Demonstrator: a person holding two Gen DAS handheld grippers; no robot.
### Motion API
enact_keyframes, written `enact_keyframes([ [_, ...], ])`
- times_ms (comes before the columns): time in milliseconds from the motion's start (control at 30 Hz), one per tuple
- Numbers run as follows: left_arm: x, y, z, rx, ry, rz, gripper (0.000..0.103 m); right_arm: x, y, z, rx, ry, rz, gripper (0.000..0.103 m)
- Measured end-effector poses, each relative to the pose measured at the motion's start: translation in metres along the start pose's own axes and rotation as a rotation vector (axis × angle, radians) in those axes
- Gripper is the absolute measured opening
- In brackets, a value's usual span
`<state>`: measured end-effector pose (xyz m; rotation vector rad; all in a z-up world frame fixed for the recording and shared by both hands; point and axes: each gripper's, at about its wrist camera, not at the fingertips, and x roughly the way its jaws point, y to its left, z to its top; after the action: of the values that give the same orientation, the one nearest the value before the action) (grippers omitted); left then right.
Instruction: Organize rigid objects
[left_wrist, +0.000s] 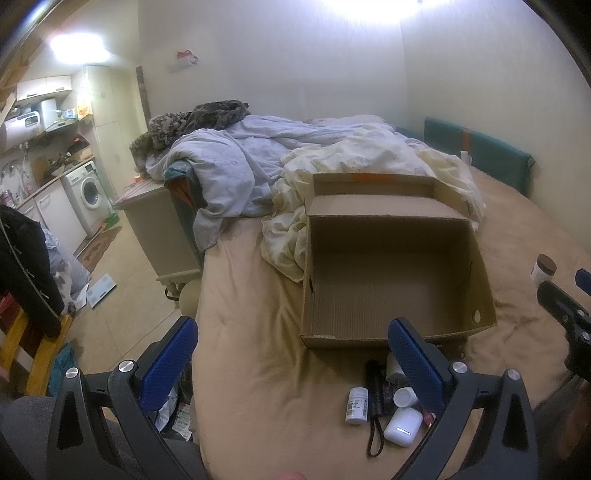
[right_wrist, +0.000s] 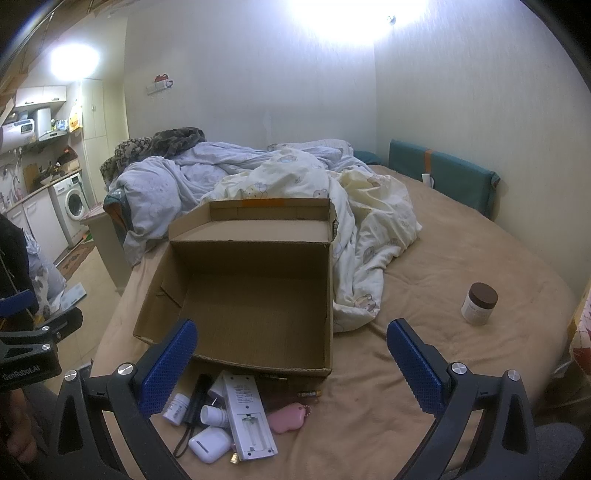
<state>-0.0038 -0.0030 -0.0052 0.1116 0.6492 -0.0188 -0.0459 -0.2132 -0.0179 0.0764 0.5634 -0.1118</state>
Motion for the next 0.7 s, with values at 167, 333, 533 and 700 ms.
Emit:
enact_keyframes([
  [167, 0.000, 0.000, 0.000, 0.001, 0.001, 0.000, 0.102, 0.001, -0.001, 0.002, 0.020, 0.009, 0.015, 0.103],
  [333, 0.001, 0.001, -0.003, 0.011, 0.023, 0.000, 0.102, 0.001, -0.003, 0.003, 0.027, 0.010, 0.025, 0.103],
  [533, 0.003, 0.012, 0.002, -0.014, 0.053, 0.004, 0.102, 0.001, -0.012, 0.002, 0.041, 0.042, 0.021, 0.103],
  [700, 0.005, 0.017, 0.018, -0.022, 0.087, -0.020, 0.102, 0.012, -0.016, 0.009, 0.026, 0.123, 0.044, 0.103],
])
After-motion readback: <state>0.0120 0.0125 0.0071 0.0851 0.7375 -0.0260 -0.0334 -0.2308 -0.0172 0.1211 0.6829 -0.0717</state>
